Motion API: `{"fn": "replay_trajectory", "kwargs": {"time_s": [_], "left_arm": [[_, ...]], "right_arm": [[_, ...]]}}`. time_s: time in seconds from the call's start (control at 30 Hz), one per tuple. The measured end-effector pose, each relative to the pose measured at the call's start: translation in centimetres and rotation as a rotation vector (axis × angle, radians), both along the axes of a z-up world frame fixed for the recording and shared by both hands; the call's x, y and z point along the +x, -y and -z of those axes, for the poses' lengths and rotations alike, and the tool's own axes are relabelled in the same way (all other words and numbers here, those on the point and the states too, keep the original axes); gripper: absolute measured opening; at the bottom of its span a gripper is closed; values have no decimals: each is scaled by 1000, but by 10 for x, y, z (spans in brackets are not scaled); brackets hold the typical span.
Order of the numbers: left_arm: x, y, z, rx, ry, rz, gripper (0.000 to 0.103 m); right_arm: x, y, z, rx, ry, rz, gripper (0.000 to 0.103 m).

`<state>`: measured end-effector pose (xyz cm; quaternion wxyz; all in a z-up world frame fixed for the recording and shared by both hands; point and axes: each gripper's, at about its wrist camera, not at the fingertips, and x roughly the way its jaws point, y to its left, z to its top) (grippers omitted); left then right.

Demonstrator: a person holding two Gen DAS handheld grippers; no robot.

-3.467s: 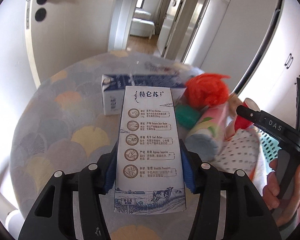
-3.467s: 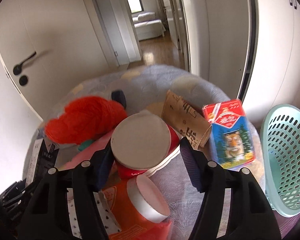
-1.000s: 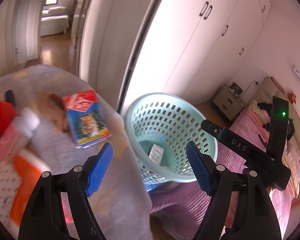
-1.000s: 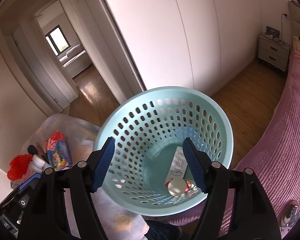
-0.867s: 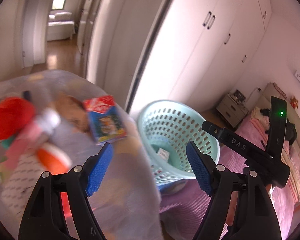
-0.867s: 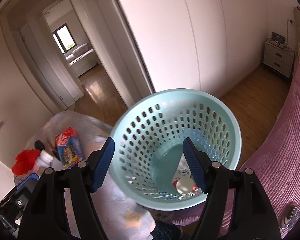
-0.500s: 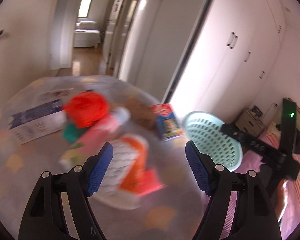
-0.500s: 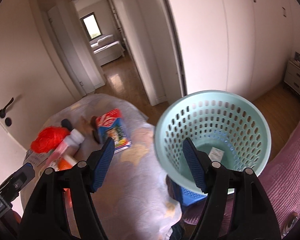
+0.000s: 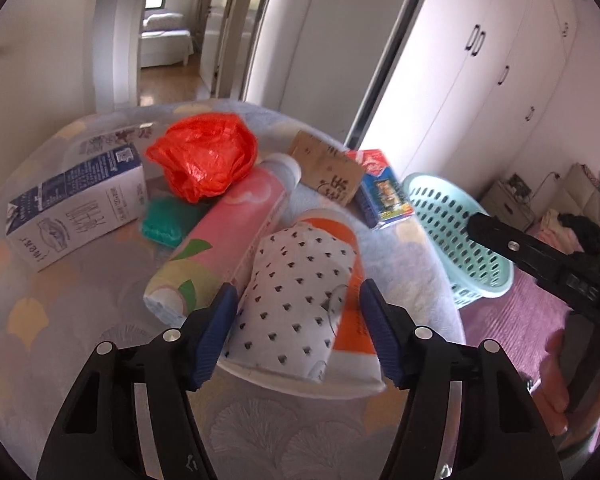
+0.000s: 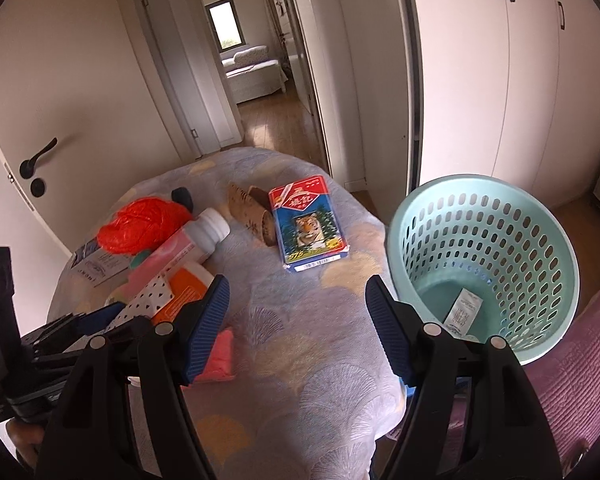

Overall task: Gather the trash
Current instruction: 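Grasp the polka-dot paper bag with the left tool while the right tool grasps the orange container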

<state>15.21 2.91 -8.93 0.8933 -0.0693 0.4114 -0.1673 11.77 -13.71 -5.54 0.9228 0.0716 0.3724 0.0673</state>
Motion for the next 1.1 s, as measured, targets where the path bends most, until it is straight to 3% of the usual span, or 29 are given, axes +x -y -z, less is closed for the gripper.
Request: {"fn": "replay_trajectory", "kwargs": {"time_s": [0.17,0.3,0.4,0.83,1.1], "left_arm": [[4,3,8,-23,-23,26,50],[-2,-1,4,-38,-6,26,23],[-6,-6,2,-49,-3,10,14],[-47,-50,-24,-92,91,-78,13],[-50,-70,-17,-107,74,-115,13]], "right_arm": [[1,-3,2,2,-12,-6,67],[3,-8,6,7,-31,-22,67],[3,-21,12,-4,-45,-53,67],[12,-82,34,0,-96,-157,67],[29,-113,53,5,-154,-187,67]]}}
